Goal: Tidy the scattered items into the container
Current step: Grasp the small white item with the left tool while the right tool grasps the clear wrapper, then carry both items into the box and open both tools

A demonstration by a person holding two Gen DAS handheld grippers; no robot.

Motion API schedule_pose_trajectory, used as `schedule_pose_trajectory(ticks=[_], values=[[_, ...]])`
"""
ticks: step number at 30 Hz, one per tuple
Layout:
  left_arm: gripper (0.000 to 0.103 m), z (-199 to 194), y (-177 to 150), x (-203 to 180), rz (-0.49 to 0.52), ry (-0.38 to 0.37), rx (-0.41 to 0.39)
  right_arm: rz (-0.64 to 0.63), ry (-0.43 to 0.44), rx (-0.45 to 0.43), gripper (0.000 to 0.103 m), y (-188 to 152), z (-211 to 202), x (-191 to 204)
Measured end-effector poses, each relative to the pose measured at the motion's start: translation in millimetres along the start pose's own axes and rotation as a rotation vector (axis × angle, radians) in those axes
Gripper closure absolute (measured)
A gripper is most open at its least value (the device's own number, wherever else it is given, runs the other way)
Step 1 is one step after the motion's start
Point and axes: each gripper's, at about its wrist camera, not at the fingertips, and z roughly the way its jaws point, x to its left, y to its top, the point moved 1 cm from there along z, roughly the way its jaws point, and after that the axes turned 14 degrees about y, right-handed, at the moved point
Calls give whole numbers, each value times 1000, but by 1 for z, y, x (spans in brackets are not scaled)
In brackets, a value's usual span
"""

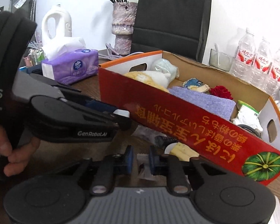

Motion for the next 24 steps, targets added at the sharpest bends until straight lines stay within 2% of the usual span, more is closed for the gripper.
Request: schedule_pose_trajectory(ticks=[2, 3, 6, 9, 12, 15, 19, 24], values=[[74, -7, -4, 4, -12, 11, 0, 11, -13, -23, 78, -3, -7, 0], [74, -11, -6, 6, -20, 14, 0, 20, -11, -20, 78, -5, -8, 0], [74, -28, -14, 12, -49, 22, -1, 39, -7, -5, 79, -10, -6, 1], [74, -50, -23, 17, -93, 15, -2, 76, 6, -12, 84, -11, -5, 4], [74, -70, -34, 15, -119, 1, -1, 63, -9, 3, 87, -10, -5, 13], [74, -87, -40, 9, -103, 11, -15, 37, -47, 3, 87, -8, -14, 27], [74, -121, -44, 4, -109, 25, -84, 27, -121, -104, 87, -8, -62, 51], [74, -168, -63, -20, -68, 22, -194, 170, -182, -238, 87, -41, -124, 73]])
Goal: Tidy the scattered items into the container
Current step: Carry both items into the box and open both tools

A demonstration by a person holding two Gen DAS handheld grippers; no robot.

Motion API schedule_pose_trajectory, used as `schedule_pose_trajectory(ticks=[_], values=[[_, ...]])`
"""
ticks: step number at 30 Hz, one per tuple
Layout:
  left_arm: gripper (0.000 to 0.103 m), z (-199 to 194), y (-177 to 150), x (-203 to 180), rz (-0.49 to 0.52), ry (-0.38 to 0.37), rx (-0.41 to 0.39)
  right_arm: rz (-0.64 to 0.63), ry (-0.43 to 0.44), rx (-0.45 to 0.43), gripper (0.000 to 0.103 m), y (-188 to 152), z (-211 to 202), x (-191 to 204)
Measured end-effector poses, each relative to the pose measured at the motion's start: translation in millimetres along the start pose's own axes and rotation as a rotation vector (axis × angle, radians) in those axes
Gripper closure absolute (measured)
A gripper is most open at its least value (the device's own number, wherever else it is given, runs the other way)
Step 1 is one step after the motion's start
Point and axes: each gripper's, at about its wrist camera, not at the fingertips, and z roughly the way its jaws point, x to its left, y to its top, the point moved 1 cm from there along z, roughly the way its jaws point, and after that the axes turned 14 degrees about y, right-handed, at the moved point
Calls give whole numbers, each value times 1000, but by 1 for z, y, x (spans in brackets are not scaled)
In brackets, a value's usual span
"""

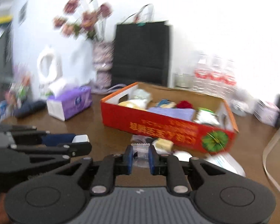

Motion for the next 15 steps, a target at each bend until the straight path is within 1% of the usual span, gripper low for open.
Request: schedule_pose_trajectory(ticks=[3, 6, 7, 10, 13, 15], values=[[74, -30, -14, -13, 5, -21, -39, 49, -36, -83, 87, -23, -36, 3], [74, -58, -26, -17, 6, 4, -99, 57, -29, -196, 87, -48, -72, 11], [74, -68, -30, -17, 5, 14, -122, 49, -40, -223, 87, -56, -82, 15], [74, -90, -39, -12, -30, 24, -152, 9, -71, -255, 87, -69, -101, 28], [74, -111, -47, -8, -32, 35, -183, -6, -57, -282, 87, -75, -116, 38], [74, -120, -50, -5, -36, 50, -189, -25, -54, -309, 87, -76, -126, 46]])
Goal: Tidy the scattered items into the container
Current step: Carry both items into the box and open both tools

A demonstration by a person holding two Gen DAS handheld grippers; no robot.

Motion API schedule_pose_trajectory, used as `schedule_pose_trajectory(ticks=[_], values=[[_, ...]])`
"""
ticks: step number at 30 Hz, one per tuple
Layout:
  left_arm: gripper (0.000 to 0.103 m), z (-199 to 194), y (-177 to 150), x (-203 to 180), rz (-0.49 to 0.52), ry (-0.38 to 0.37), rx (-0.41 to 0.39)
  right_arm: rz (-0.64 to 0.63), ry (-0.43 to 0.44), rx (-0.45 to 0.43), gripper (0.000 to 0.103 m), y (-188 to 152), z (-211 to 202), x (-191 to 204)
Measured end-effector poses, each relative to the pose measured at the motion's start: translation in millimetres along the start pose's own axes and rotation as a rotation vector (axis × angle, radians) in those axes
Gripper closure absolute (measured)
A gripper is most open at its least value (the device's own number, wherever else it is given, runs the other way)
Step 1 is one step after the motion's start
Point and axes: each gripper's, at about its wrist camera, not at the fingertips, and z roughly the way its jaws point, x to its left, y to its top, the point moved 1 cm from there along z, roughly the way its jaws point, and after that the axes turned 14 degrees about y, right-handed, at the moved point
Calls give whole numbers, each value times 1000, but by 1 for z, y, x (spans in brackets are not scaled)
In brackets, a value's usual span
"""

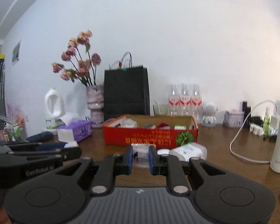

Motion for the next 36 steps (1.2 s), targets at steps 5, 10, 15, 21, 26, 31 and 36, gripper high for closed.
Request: schedule_pose_trajectory(ticks=[5, 10, 15, 21, 26, 31, 36], values=[[74, -16, 0, 9, -15, 20, -32, -24, -2, -69, 87, 5, -18, 11], [74, -16, 0, 10, -19, 13, -28, -13, -16, -75, 87, 3, -19, 12], [74, 3, 2, 8, -33, 7, 4, 2, -29, -59, 87, 3, -5, 1], [74, 53, 22, 1, -46, -17, 21, 21, -71, -29, 87, 25, 38, -34], [74, 112, 46, -3, -47, -23, 48, 45, -102, -18, 87, 49, 86, -77], [74, 195, 110, -6, 14, -55, 46, 131, -54, 20, 87, 104, 147, -140], [75, 321, 163, -19, 33, -141, 292, 275, 5, 180, 87, 154, 243, -213]])
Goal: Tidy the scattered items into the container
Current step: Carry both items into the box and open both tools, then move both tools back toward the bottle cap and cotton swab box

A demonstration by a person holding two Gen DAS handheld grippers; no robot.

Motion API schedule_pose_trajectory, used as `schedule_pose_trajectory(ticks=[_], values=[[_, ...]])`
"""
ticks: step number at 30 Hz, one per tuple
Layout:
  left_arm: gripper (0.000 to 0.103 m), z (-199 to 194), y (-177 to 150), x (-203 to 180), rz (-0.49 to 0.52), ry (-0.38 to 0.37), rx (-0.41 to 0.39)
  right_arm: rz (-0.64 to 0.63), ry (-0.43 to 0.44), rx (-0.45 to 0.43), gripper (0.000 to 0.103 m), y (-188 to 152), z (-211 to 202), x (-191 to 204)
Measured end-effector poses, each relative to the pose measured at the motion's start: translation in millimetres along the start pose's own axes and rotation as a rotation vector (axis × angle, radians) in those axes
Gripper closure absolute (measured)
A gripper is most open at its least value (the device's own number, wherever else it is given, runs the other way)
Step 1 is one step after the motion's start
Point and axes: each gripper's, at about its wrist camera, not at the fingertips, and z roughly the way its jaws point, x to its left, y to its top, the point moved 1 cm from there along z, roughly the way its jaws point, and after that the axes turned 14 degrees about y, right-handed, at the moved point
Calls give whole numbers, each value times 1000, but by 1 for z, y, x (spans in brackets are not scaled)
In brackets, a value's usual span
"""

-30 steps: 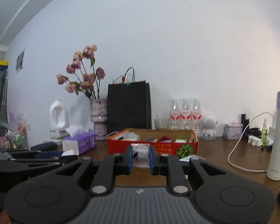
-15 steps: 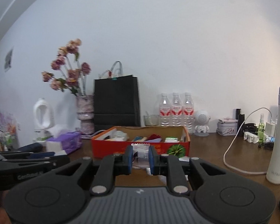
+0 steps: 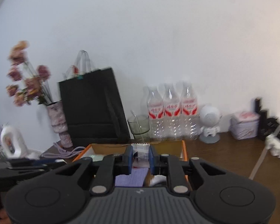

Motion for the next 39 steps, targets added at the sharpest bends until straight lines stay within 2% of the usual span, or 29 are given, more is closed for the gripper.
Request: schedule_pose_trajectory(ticks=[3, 6, 8, 10, 11, 12, 13, 16, 18, 21, 23, 26, 28, 29, 32, 33, 34, 36, 39], values=[[75, 68, 26, -5, 7, -36, 165, 159, 26, 173, 87, 22, 69, -38], [75, 127, 28, -5, -3, -47, 331, 230, -5, 328, 87, 20, 130, -58], [75, 155, 23, -3, 0, -8, 383, 234, -47, 397, 87, 11, 162, -65], [74, 167, 18, -3, 16, 27, 395, 212, -87, 450, 86, 1, 186, -67], [71, 171, 16, -1, 18, 26, 404, 206, -99, 473, 85, -2, 195, -68], [64, 174, 15, 0, 18, 14, 410, 209, -107, 489, 84, -5, 201, -70], [55, 175, 16, 2, 15, 3, 413, 213, -113, 496, 83, -6, 205, -71], [50, 173, 21, 8, 15, 3, 404, 200, -127, 496, 73, -4, 205, -72], [48, 167, 29, 12, -7, 8, 401, 204, -126, 487, 70, 3, 198, -70], [31, 155, 39, 17, -34, 17, 402, 214, -119, 483, 64, 15, 183, -67], [26, 144, 45, 18, -42, 26, 406, 214, -121, 478, 57, 22, 170, -62], [18, 124, 51, 17, -39, 43, 408, 205, -113, 480, 53, 30, 151, -49], [4, 108, 54, 16, -31, 62, 399, 204, -99, 489, 46, 32, 139, -41], [2, 100, 55, 15, -26, 74, 394, 204, -92, 496, 41, 33, 134, -37], [1, 74, 55, 15, -13, 115, 368, 196, -82, 511, 38, 35, 117, -24], [1, 62, 53, 17, -28, 142, 334, 188, -84, 503, 37, 35, 109, -18], [0, 46, 49, 19, -50, 181, 275, 168, -86, 483, 32, 34, 98, -11], [0, 8, 31, 22, -84, 223, 96, 93, -84, 379, 26, 25, 71, 7], [0, -46, -17, 18, -75, 222, -188, -58, -97, 124, 22, -11, 19, 40]])
